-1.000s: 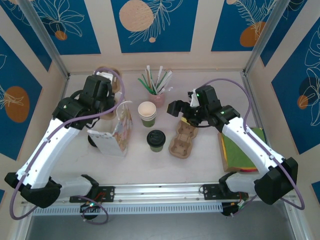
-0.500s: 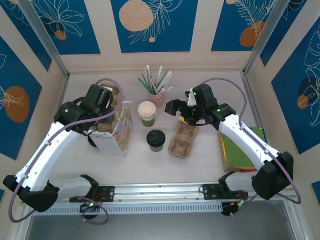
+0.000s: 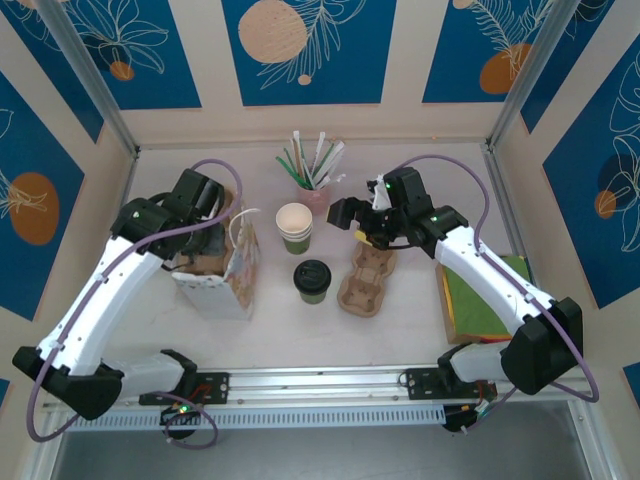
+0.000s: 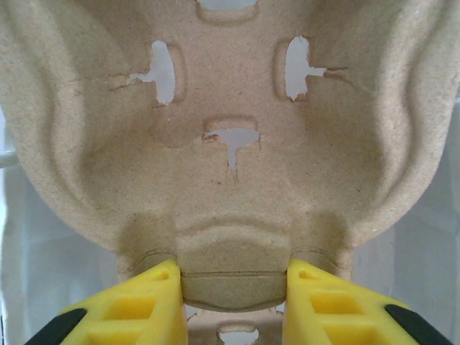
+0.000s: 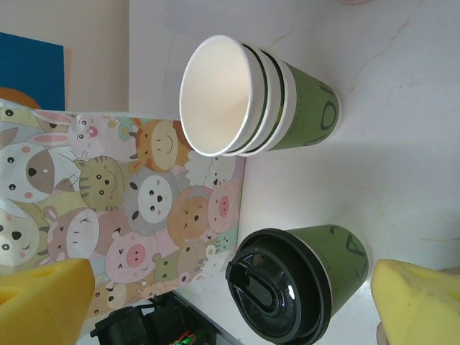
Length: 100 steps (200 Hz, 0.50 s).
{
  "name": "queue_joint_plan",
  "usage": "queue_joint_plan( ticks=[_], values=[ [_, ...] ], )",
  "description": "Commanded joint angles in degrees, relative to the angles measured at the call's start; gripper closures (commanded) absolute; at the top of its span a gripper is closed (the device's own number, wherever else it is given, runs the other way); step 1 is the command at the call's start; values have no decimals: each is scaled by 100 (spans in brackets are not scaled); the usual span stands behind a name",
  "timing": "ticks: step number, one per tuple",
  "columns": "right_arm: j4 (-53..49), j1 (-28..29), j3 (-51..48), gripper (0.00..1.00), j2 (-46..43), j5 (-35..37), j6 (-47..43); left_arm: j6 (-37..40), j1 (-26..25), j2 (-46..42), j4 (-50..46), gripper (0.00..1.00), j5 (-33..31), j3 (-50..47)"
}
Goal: Pack the takeout coffee
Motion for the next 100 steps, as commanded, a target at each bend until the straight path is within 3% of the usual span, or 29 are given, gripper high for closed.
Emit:
queue_joint_plan(
  ticks=[1, 100],
  values=[
    [64, -48, 39, 1, -30, -175, -91, -157, 135, 133, -329, 70, 153, 161],
    [125, -162, -127, 1, -79, -218, -39, -55, 447, 658, -526, 71, 600, 243]
  ],
)
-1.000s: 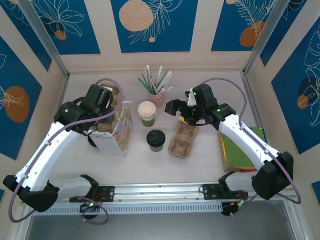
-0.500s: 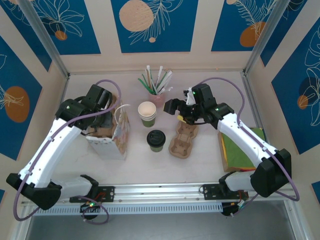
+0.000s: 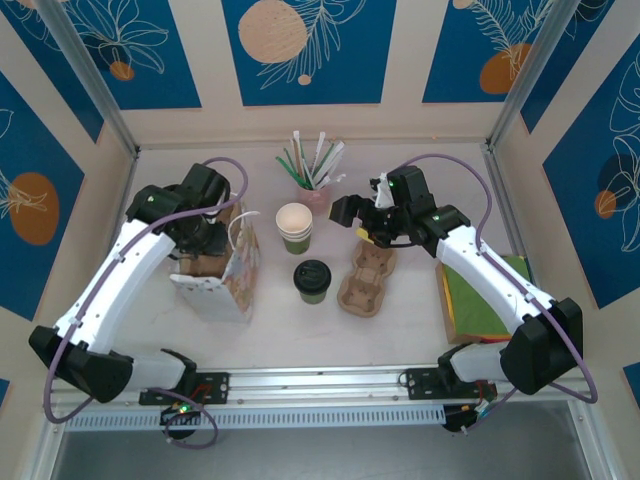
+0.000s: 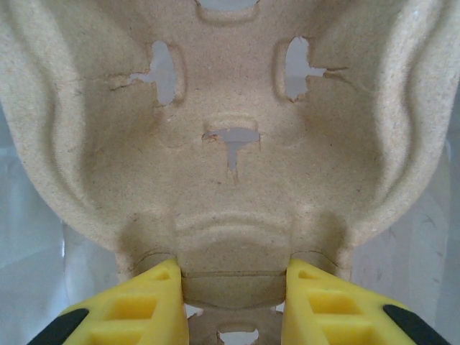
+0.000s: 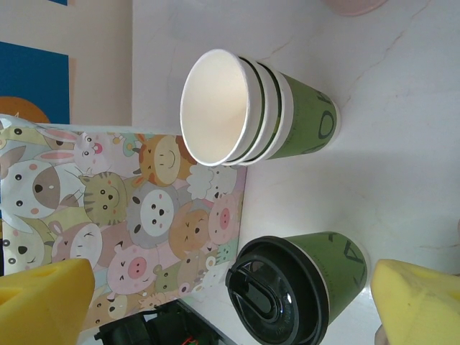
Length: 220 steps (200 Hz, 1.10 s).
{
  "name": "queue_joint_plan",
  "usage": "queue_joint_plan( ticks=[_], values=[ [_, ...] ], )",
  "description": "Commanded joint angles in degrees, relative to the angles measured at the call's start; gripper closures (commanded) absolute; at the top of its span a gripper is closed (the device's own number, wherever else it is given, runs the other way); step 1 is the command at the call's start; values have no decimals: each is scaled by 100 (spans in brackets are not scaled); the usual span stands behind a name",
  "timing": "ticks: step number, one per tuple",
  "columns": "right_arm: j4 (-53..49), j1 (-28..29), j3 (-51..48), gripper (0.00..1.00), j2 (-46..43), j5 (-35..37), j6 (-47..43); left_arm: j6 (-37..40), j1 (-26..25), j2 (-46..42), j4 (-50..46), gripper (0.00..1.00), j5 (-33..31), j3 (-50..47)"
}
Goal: Pack the takeout coffee
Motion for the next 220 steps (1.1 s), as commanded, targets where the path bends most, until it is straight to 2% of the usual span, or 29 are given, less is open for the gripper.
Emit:
queue_joint_plan(
  ticks=[1, 102, 220],
  values=[
    [55, -42, -111, 1, -79, -158, -38, -8, 115, 123, -215, 71, 212, 190],
    [60, -169, -156, 1, -69, -205, -45, 181, 343, 425, -47, 71, 574, -40],
    [83, -238, -121, 1, 32, -285, -70, 333, 454, 501, 211, 71, 659, -372]
  ],
)
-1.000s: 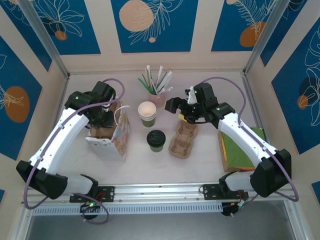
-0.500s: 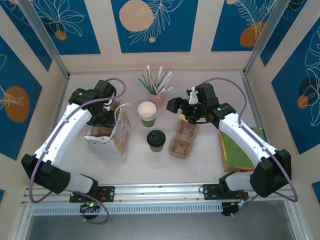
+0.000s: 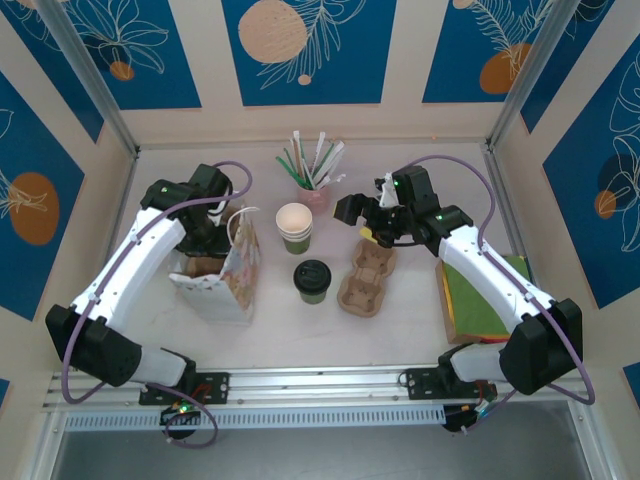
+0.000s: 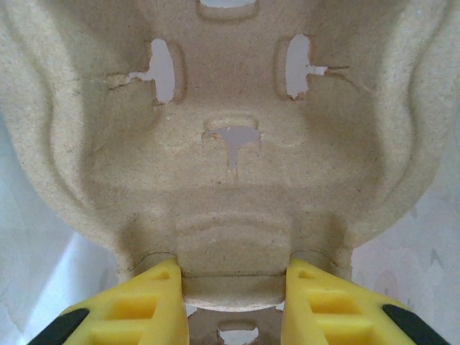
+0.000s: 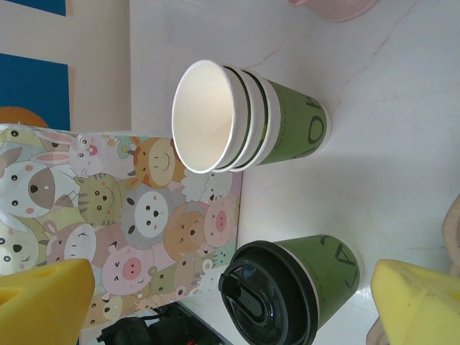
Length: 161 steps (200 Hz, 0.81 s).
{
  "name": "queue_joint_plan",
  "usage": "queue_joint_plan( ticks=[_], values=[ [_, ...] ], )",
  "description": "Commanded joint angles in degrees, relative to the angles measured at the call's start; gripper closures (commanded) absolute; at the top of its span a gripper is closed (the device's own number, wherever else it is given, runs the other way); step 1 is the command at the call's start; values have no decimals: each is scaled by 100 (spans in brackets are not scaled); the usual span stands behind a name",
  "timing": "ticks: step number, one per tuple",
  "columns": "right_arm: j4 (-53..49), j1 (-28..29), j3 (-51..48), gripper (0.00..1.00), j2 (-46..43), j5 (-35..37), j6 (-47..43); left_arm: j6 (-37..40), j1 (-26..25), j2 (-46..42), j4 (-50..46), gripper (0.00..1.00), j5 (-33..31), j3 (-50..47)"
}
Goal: Pack the takeout coffee
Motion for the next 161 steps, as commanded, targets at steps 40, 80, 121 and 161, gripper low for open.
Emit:
queue_joint_plan(
  ticks=[40, 80, 121, 161],
  values=[
    [14, -49, -96, 1, 26, -143, -71, 633, 84, 6, 435, 71, 114, -141],
    [25, -90, -140, 1, -1, -146, -67, 870, 60, 124, 623, 72, 393, -149],
    [-11, -140, -172, 1, -2, -160, -84, 1066, 44, 214, 738, 73, 649, -135],
    [23, -188, -195, 1, 23, -200, -104, 1430, -10, 310, 780, 73, 751, -77]
  ],
)
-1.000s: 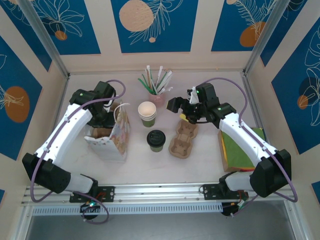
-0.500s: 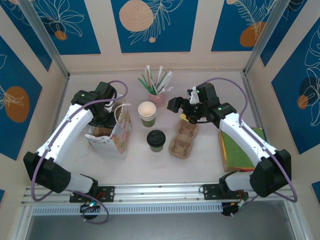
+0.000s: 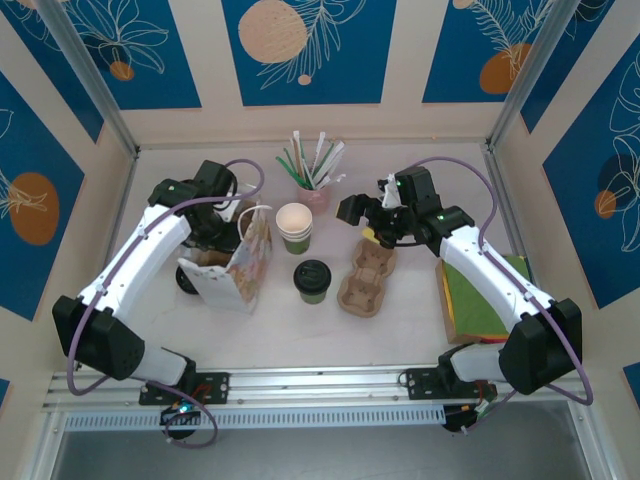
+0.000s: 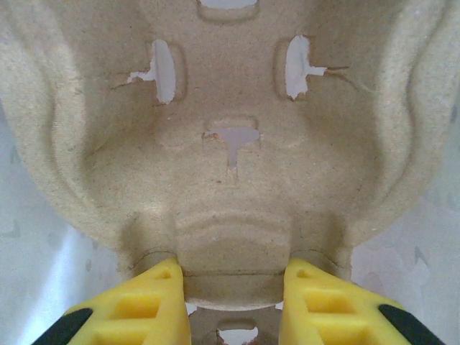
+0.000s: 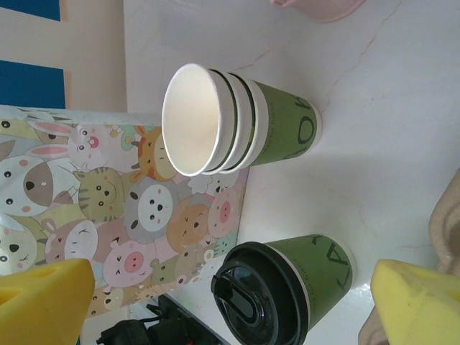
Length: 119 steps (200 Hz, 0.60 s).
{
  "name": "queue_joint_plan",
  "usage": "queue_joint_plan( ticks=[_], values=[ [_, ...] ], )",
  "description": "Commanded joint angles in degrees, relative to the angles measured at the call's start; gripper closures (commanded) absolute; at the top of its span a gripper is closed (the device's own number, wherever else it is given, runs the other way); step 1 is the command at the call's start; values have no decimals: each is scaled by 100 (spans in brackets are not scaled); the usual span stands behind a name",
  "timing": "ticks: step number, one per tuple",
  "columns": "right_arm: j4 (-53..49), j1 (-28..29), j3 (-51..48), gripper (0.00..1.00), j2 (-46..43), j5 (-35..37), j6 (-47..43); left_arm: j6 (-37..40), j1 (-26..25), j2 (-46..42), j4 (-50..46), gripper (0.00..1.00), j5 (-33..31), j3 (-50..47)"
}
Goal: Pack the takeout coffee
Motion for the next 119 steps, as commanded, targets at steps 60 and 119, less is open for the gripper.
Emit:
queue_joint_plan(
  ticks=[60, 119],
  values=[
    [86, -127, -185, 1, 62, -212, -77, 586, -206, 281, 22, 72, -224, 11],
    [154, -217, -218, 1, 98, -295, -81, 786, -212, 190, 56, 72, -288, -102]
  ],
)
